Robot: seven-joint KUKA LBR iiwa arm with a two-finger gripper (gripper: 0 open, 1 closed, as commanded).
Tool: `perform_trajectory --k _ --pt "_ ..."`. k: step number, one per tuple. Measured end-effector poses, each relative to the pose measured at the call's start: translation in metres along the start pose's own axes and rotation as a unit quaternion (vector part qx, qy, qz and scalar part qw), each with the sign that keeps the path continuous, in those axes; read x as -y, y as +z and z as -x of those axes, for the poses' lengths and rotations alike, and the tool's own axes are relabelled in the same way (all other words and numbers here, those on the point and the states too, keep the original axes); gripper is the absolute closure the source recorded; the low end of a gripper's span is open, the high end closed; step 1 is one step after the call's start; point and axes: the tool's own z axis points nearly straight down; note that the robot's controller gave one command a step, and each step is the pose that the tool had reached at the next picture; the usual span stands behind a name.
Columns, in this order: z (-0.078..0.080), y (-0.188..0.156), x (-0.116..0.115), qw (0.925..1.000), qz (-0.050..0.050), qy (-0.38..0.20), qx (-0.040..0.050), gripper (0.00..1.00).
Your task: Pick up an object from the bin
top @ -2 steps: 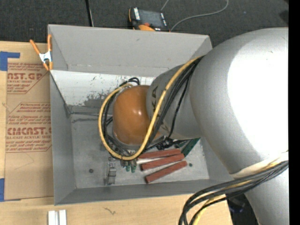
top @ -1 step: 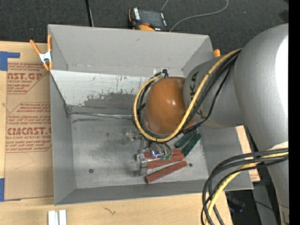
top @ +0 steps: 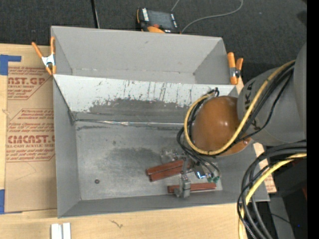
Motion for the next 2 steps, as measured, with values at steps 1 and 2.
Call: perform_trajectory --k 1,2 --pt "0.001 0.0 -0.004 1.0 0.002 -0.004 -0.0016 1.0" --pt "0.036 -0.129 -0.015 0.9995 0.001 -0.033 0.0026 1.0"
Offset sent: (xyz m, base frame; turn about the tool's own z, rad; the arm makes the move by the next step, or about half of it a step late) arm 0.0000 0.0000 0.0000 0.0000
